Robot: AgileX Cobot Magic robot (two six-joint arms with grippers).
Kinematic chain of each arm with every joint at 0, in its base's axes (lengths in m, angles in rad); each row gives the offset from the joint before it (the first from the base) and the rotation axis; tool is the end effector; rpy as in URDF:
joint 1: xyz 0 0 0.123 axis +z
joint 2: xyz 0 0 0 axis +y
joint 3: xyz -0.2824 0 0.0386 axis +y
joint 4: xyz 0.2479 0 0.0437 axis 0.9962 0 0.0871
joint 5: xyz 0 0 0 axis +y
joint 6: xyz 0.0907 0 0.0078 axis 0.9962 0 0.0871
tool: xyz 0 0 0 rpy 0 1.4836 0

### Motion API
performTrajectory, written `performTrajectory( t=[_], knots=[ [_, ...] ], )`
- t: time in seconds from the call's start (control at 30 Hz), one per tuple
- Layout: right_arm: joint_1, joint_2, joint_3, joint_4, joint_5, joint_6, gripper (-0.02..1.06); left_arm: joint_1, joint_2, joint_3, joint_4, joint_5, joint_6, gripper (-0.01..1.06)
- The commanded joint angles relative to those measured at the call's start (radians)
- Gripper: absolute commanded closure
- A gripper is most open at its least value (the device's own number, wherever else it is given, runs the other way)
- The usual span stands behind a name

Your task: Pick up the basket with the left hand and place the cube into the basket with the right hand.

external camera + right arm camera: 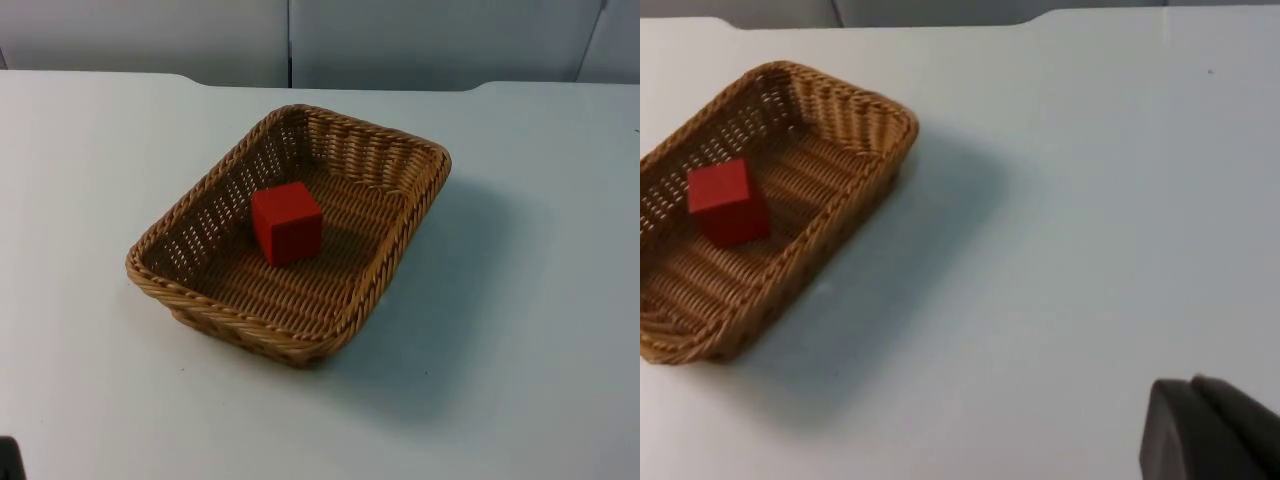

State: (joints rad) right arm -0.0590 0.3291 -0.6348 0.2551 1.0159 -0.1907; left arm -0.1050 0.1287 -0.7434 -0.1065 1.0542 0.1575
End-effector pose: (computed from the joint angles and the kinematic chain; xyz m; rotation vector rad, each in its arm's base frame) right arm 0.0425 0.0171 0.3162 -0.1174 2.1646 0.1705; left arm -0.0135 -0.0070 0.3450 0.2627 1.9020 -0.0890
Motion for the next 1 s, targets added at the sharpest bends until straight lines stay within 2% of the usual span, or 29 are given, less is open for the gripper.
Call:
performTrajectory(
  t=[0.0, 0.1, 0.2, 0.33, 0.47, 0.5, 0.6, 0.7, 0.83, 0.97],
  knots=[
    [0.018, -0.008, 0.004, 0.012, 0.024, -0.002, 1.04, -0.008, -0.063, 0.051, 0.047, 0.016, -0.057, 1.05],
    [0.041, -0.068, 0.004, 0.014, 0.033, -0.002, 1.04, -0.008, -0.129, 0.142, 0.028, 0.018, -0.068, 1.05],
    [0.044, -0.106, 0.004, 0.018, 0.031, 0.002, 1.04, -0.008, -0.129, 0.151, 0.023, 0.048, -0.068, 1.05],
    [0.044, -0.199, 0.006, 0.046, 0.058, 0.002, 1.04, -0.008, -0.129, 0.176, 0.033, 0.048, -0.068, 1.05],
    [0.044, -0.329, 0.006, -0.038, 0.121, -0.018, 1.04, -0.008, -0.129, 0.211, 0.035, 0.043, -0.060, 1.05],
    [0.044, -0.329, 0.006, -0.078, 0.121, -0.025, 1.04, -0.008, -0.129, 0.224, 0.035, 0.035, -0.060, 1.05],
    [0.044, -0.329, 0.002, -0.119, 0.160, -0.019, 1.04, -0.008, -0.129, 0.230, 0.035, 0.024, -0.065, 1.05],
    [0.051, -0.329, 0.026, -0.105, 0.152, -0.014, 1.04, -0.008, -0.129, 0.230, 0.035, 0.024, -0.064, 1.05],
    [0.113, -0.329, 0.098, -0.096, 0.137, -0.017, 1.04, -0.008, -0.129, 0.230, 0.035, 0.024, -0.064, 1.05],
    [0.138, -0.329, 0.094, -0.101, 0.127, -0.017, 1.04, -0.008, -0.129, 0.230, 0.035, 0.024, -0.064, 1.05]
  ],
)
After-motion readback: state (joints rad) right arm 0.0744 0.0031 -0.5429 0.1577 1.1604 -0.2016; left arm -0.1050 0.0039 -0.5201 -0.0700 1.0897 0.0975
